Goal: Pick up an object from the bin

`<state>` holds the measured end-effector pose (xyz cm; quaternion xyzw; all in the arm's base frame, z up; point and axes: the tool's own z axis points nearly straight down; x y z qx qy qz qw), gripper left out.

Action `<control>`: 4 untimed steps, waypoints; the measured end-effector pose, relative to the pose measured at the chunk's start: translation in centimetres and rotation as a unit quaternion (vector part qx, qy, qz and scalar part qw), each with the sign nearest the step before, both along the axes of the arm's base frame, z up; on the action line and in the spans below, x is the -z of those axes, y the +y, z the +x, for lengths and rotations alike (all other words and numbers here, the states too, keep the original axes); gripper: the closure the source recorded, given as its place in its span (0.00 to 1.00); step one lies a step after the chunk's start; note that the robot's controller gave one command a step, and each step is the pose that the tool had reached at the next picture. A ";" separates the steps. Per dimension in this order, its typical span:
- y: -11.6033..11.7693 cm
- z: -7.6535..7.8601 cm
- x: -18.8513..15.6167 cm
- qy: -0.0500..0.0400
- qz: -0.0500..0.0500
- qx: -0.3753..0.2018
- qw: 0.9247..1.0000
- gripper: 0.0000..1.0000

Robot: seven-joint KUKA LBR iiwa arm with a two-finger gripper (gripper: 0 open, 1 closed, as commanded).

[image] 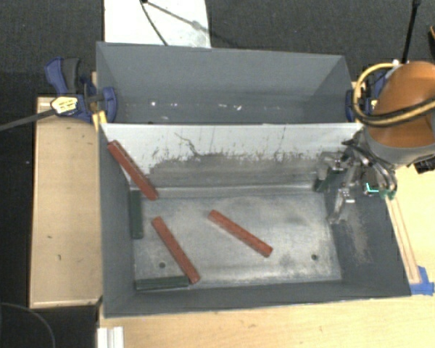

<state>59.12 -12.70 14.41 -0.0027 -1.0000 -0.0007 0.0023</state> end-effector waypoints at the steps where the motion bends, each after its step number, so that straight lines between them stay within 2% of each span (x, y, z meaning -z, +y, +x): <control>1: 5.9 -1.5 -1.7 -0.003 0.001 -0.157 0.988 0.00; 2: 13.4 -6.7 2.6 0.000 0.003 -0.173 0.985 0.00; 3: 15.5 -4.2 7.6 -0.002 0.001 -0.154 0.988 0.00; 4: 15.3 -4.1 7.1 -0.005 0.000 -0.155 0.988 1.00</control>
Offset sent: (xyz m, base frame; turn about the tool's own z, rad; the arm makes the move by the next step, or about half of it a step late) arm -0.0155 0.0567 0.0157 -0.3147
